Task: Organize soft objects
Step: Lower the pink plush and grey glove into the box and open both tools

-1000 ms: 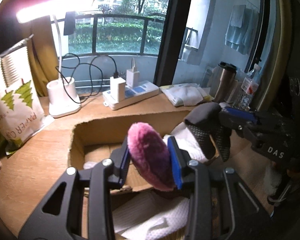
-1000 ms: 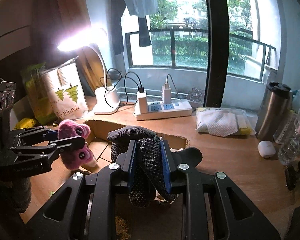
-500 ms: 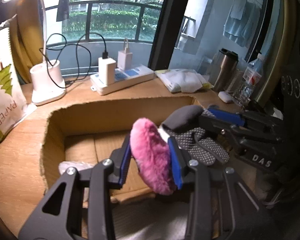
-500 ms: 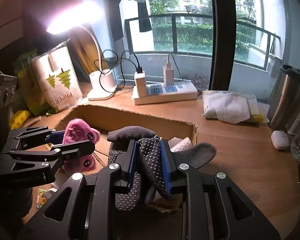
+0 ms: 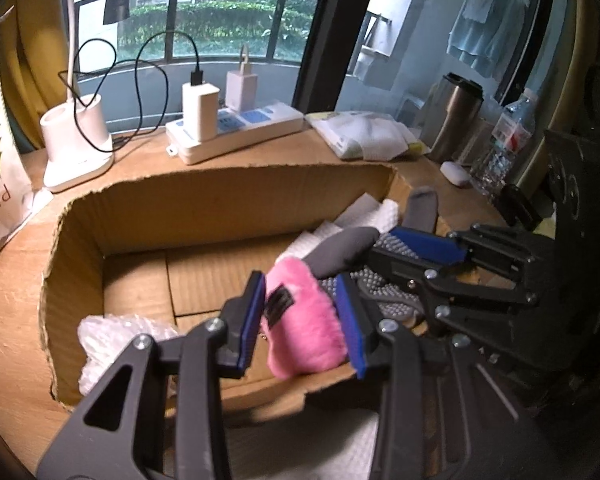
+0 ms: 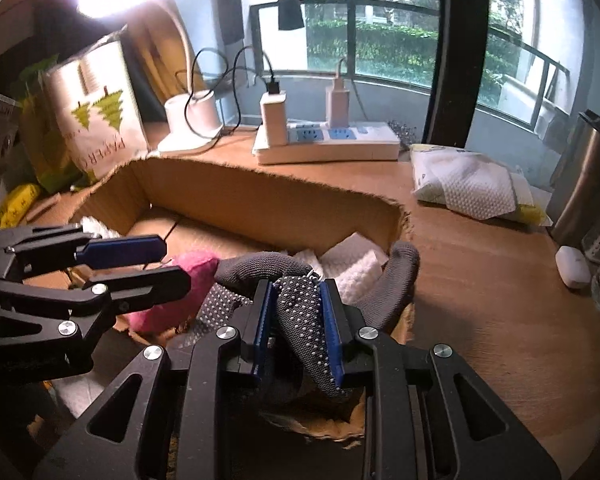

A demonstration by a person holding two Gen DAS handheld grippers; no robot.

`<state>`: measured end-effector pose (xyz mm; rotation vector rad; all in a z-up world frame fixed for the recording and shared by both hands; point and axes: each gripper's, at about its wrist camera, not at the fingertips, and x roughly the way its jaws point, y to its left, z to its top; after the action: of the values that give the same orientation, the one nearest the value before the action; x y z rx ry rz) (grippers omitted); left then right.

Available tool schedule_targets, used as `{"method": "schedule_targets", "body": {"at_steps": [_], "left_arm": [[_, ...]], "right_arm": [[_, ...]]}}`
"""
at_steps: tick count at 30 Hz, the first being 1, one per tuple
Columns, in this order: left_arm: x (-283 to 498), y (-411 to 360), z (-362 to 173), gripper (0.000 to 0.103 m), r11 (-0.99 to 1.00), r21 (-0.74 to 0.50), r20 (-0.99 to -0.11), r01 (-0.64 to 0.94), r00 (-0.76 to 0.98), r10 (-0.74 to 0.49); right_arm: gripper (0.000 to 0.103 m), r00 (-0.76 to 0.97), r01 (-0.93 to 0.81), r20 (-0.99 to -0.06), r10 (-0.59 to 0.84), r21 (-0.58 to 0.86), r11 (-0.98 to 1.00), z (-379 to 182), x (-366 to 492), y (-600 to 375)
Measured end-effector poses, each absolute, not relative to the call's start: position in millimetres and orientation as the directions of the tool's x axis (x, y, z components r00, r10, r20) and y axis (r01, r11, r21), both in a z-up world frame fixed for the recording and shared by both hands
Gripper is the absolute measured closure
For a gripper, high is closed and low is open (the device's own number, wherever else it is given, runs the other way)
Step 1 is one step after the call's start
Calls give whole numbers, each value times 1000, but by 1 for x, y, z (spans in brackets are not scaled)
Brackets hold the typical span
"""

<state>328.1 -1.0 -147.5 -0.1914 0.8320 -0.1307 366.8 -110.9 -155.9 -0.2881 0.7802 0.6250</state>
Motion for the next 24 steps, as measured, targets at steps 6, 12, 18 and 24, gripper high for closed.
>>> {"method": "schedule_targets", "body": {"at_steps": [6, 12, 18, 24], "left_arm": [[326, 2, -146, 65, 974, -223, -717, 36, 671, -190], [319, 6, -140, 63, 974, -226, -704, 31, 686, -185], [309, 13, -132, 51, 970, -242, -686, 16, 704, -183], [299, 14, -123, 51, 971, -237, -672, 16, 719, -176]], "right_arm": [[74, 538, -622, -745, 394, -35, 782, -157, 367, -108], [69, 525, -615, -760, 383, -28, 788, -155, 367, -106], [47, 523, -612, -751, 403, -2, 791, -145, 360, -107], [46, 552, -591, -733, 397, -8, 807, -133, 350, -114]]}}
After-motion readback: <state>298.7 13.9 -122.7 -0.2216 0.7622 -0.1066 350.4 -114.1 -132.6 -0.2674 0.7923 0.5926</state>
